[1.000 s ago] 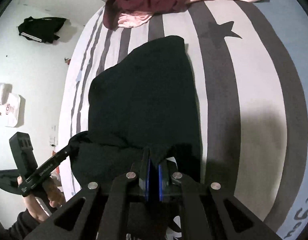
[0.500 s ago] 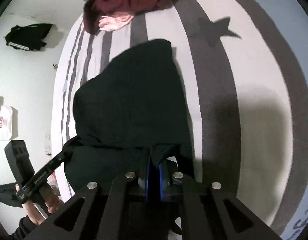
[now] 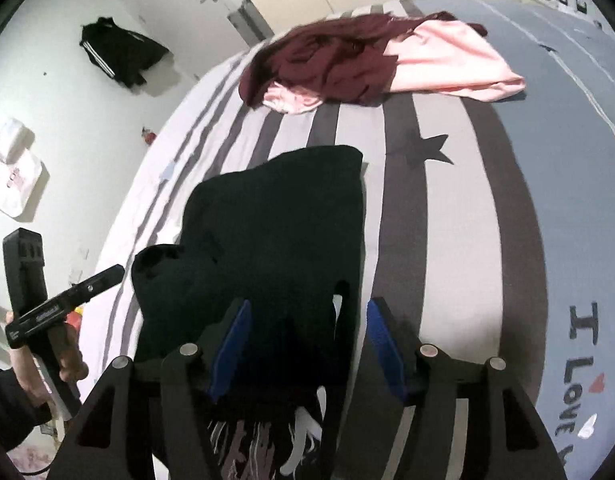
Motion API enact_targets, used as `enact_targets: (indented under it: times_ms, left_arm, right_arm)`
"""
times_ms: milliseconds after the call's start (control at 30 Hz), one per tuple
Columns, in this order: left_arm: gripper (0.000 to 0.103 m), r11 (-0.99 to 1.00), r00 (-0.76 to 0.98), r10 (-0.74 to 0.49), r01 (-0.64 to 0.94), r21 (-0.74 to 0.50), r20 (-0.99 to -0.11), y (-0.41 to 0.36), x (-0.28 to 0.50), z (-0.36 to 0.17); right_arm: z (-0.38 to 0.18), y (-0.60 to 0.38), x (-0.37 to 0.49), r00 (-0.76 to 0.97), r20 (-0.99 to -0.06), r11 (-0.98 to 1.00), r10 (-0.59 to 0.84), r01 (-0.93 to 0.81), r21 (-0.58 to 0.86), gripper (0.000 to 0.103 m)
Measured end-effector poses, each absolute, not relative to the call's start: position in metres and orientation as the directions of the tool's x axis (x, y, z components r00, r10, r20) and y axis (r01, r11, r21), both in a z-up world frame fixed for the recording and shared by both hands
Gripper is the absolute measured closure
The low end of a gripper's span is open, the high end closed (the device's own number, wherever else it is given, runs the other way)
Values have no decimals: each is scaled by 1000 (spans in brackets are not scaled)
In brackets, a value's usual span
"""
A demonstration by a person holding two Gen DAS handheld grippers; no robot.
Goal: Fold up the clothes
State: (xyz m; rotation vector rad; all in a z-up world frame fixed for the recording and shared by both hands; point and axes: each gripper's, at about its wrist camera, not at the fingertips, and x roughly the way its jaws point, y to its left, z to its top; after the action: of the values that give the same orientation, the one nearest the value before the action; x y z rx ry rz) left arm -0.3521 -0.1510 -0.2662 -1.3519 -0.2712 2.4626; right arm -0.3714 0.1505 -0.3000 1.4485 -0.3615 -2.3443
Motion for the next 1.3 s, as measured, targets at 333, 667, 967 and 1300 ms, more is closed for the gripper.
enact_targets:
  times_ms: [333,667,967,1300]
  left_arm:
    - [86,-917,-384,363,-307,-253,-849,-99,-311,-294]
    - [86,-904,-435,407,-316,-287,-803,-84,-367,-283]
    - [86,-937,-546,348,-238,-257,-762,-94,-452,-268]
    - [86,-950,-532,306,-227,-215,-790,-127,-423,-282]
  right_arm:
    - [-309,94,-302,-339,-839,-890,-426,323,322,65]
    - [-303,95,-351,-431,-789,-897,-438,270,350,65]
    - [-267,120,-467,-588,-716,-923,-377,174,343,65]
    - [-295,112,-428,-507,-758,-912,-410,246,328,65]
